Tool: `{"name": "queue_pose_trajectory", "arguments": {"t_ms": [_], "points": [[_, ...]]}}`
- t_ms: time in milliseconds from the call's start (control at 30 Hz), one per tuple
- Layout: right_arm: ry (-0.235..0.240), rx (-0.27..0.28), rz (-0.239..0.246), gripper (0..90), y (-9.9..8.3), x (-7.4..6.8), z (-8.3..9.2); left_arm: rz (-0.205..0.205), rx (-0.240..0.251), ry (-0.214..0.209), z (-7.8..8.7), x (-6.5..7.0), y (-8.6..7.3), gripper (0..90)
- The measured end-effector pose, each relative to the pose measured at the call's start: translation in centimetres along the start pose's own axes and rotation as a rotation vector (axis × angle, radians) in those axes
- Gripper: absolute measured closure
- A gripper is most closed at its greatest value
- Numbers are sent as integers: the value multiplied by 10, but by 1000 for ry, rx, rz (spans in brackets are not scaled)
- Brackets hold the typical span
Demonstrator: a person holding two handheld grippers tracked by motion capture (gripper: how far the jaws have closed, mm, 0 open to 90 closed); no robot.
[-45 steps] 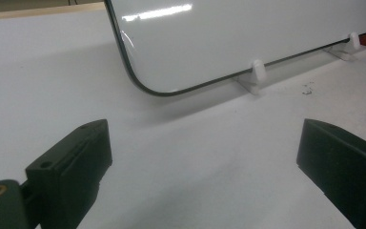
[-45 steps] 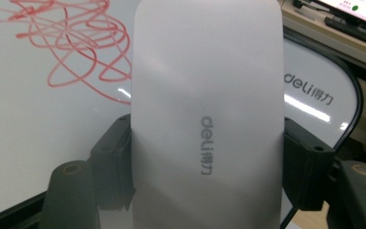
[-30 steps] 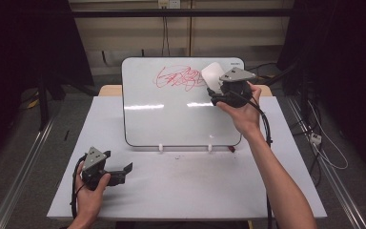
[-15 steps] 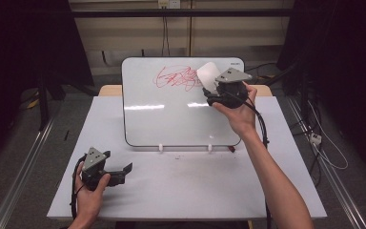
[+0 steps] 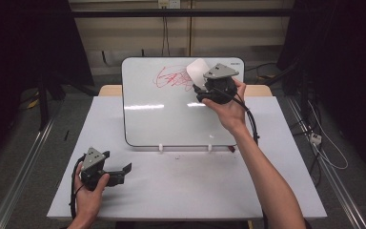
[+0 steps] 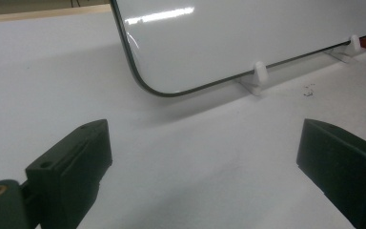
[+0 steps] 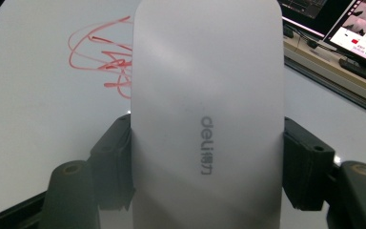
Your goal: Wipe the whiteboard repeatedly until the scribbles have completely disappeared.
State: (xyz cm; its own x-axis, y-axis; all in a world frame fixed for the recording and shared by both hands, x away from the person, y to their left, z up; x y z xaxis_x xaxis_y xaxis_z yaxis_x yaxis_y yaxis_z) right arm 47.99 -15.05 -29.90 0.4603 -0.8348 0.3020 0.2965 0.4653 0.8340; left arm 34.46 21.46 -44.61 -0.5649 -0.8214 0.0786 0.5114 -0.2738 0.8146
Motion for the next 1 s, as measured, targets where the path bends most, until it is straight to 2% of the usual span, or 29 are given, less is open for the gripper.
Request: {"name": "queue_pose_trajectory", "arguments": {"t_ms": [500,767,1000], "points": [[-39,-33,9,316,16,3,-18,-8,9,-3,2,0,1,45],[-77,-56,-2,316,16,13,-22,-10,-1,-6,2,0,1,45],[-106,-85,5,316,13,15,-29,-7,1,-5,1,0,1,45]]}}
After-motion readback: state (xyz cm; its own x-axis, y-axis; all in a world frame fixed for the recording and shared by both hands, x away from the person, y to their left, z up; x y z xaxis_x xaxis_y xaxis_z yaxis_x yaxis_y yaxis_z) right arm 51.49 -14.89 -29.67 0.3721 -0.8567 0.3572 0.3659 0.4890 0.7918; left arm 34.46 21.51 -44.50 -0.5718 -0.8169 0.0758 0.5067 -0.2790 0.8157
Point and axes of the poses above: each handheld gripper's, and its own axes: z roughly backward along the jaws, y roughly out of its top, x roughly to its right, the point moved 2 cm from there along -z, roughly forward along the jaws, and after that the axes turned 6 degrees about -x, right-handed, at the moved point
